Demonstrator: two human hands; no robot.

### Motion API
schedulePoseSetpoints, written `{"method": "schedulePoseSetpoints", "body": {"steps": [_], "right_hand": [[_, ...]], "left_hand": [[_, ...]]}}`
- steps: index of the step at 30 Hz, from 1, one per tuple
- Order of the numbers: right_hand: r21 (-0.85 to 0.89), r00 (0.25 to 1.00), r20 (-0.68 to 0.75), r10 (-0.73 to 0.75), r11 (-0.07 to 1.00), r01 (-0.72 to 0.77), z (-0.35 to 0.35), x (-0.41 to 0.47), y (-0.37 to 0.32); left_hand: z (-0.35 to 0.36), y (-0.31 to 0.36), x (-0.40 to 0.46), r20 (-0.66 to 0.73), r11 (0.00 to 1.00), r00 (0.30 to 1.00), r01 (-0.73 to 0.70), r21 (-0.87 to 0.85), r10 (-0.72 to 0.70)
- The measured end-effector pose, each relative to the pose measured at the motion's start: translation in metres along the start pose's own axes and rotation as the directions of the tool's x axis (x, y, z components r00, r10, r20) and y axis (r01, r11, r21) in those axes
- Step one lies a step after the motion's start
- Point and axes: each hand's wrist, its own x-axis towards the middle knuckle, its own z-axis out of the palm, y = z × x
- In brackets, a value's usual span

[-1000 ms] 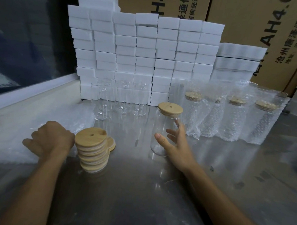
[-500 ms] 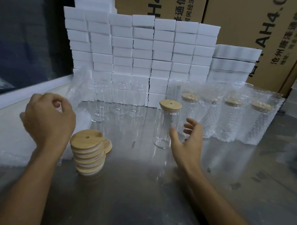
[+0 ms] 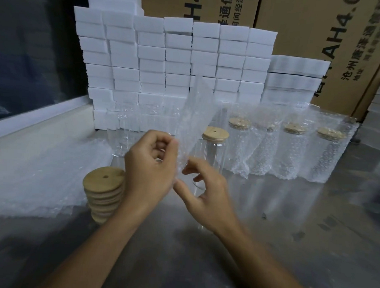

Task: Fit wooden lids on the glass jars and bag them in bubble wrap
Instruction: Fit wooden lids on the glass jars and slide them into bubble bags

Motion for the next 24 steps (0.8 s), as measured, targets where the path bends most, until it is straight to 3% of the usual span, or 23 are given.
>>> {"method": "schedulePoseSetpoints", "body": {"steps": [6,14,17,19,22,24], "right_hand": [[-0.028,0.997,-0.074,0.019,0.999,-0.021,0.004,0.0,0.009],[-0.05,0.997,-0.053,0.056,0.997,-0.058,0.003,-0.001,0.017],[0.023,0.99,-0.066,0.128,0.992,-0.127,0.002,-0.001,0.015],[0.2,0.97,-0.117,0.215,0.961,-0.189,-0.001,0.003,0.01],[0.571,0.875,-0.153,0.459,0.764,-0.301,-0.011,0.013,0.005],[0.635,0.807,-0.203,0.555,0.702,-0.324,-0.019,0.017,0.003]], "left_hand": [[0.009,-0.013,-0.012,0.114,0.972,0.98,0.182,-0.148,-0.166],[0.01,-0.027,-0.016,0.201,0.995,0.974,0.103,0.016,-0.104],[0.005,-0.026,-0.018,0.199,0.99,0.979,-0.074,0.12,0.049],[0.001,-0.027,-0.017,0.222,0.942,0.952,-0.258,0.216,0.21],[-0.003,-0.03,-0.016,0.281,0.849,0.901,-0.415,0.328,0.331],[-0.005,-0.029,-0.018,0.306,0.792,0.884,-0.457,0.405,0.354]]}}
